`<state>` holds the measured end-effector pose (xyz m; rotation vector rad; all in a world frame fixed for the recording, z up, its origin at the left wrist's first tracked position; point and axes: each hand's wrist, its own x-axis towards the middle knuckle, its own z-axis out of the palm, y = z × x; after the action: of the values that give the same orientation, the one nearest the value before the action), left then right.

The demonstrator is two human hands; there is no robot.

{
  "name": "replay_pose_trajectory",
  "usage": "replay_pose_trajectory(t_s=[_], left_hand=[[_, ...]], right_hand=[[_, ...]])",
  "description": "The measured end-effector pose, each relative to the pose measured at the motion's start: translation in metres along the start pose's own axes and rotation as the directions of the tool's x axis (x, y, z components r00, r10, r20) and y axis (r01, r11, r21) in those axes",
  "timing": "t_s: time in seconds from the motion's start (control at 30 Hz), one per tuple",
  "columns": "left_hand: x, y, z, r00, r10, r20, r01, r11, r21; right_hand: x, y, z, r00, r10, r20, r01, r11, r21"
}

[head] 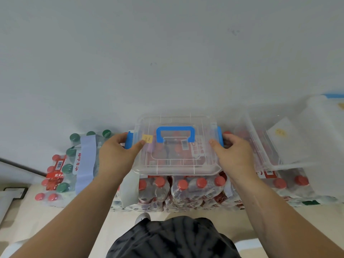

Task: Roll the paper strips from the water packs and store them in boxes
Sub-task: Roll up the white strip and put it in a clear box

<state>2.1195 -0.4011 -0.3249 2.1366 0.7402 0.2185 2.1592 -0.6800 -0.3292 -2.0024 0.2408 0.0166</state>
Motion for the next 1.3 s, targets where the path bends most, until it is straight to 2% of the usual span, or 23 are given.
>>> replay_pose_trajectory(t_s=[0.17, 0.5, 0.6, 0.73, 0.8, 1.07, 1.3], left_hand=[[-0.006, 0.004, 0.000, 0.999, 0.050, -0.011, -0.050, 0.999, -0.009], [-0.008, 0.009, -0.003, 0.991, 0.107, 0.081, -0.106, 0.994, -0.016], [-0.010, 0.006, -0.004, 0.991, 0.085, 0.101, -0.080, 0.995, -0.060], [-0.015, 0.005, -0.004, 0.972, 0.019, 0.234, 0.020, 0.986, -0.166], [-0.013, 0.007, -0.004, 0.966, 0.015, 0.257, 0.035, 0.981, -0.190], [0.008, 0.023, 0.003, 0.915, 0.110, 0.388, -0.011, 0.968, -0.249], [-0.019, 0.031, 0.011, 0.916, 0.157, 0.369, -0.045, 0.954, -0.295]], right_hand=[[-0.007, 0.000, 0.001, 0.999, 0.001, 0.049, 0.000, 1.000, -0.018], [-0.012, -0.005, 0.006, 0.999, -0.040, 0.031, 0.041, 0.999, -0.013], [-0.011, -0.004, 0.004, 0.999, 0.020, 0.030, -0.021, 0.999, 0.050], [-0.009, -0.002, -0.001, 0.992, 0.112, 0.062, -0.121, 0.980, 0.157], [-0.014, -0.004, -0.004, 0.989, 0.132, 0.071, -0.145, 0.962, 0.233], [-0.057, 0.001, -0.006, 0.954, 0.298, 0.030, -0.285, 0.876, 0.389], [-0.090, 0.002, -0.003, 0.929, 0.366, -0.047, -0.313, 0.851, 0.422]])
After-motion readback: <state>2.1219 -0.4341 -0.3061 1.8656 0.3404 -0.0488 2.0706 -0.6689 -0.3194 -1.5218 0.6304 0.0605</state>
